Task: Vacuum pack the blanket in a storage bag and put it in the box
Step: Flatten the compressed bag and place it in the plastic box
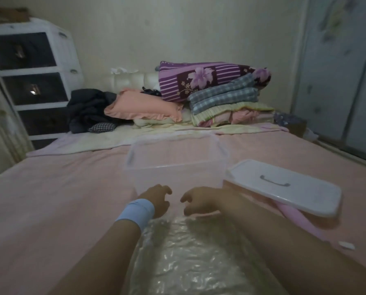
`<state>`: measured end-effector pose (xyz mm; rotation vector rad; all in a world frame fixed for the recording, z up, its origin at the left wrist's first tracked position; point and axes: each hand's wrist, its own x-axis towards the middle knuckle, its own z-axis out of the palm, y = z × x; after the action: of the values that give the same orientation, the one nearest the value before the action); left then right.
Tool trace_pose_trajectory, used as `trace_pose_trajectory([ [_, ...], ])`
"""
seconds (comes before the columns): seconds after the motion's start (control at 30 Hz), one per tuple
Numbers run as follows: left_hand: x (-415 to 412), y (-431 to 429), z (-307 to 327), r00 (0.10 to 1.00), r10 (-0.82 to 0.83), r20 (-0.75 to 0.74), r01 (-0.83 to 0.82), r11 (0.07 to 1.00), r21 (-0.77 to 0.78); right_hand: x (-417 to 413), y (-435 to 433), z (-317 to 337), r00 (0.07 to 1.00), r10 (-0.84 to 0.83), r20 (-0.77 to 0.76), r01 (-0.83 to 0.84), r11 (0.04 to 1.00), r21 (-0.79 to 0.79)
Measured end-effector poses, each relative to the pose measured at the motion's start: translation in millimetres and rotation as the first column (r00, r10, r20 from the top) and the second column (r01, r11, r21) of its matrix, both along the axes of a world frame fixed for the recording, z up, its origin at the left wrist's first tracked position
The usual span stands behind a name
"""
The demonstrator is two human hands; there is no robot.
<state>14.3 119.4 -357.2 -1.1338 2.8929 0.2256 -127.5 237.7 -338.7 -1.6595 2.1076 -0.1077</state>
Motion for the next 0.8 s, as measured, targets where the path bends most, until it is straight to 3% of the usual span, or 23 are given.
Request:
trace_pose_trajectory([
  [0.13, 63.5, -19.9, -24.4, 0.948, 0.289, 0.134, -0.306, 0.942, 0.134, 33.5, -16.5, -30.2, 0.995, 0.029, 0.093, -0.041, 0.991, 0.13],
  [0.23, 89.0, -21.7, -37.3, 0.89, 0.449, 0.079, -0.436, 0.786, 0.439, 35.6, -14.8, -29.5, 1.0, 0.013, 0.02, -0.015, 0.997, 0.077],
  [0.3, 95.5, -17.9, -44.3, 0.844, 0.535, 0.019, -0.432, 0.66, 0.615, 35.6, -8.3, -24.6, 0.999, -0.01, -0.048, 0.014, 0.996, 0.092],
  [0.47, 96.2, -13.4, -42.0, 0.817, 0.575, -0.044, -0.345, 0.549, 0.761, 35.8, 4.8, -19.2, 0.979, -0.115, -0.17, 0.142, 0.978, 0.156],
  [0.6, 98.6, -10.9, -35.5, 0.874, 0.479, -0.088, -0.273, 0.631, 0.726, 35.5, 3.4, -17.5, 0.978, -0.133, -0.163, 0.172, 0.952, 0.254],
  [0.8, 104.8, 3.7, -43.0, 0.819, 0.521, -0.242, -0.161, 0.612, 0.774, 39.3, 13.3, -12.7, 0.96, -0.275, 0.057, 0.225, 0.875, 0.43],
])
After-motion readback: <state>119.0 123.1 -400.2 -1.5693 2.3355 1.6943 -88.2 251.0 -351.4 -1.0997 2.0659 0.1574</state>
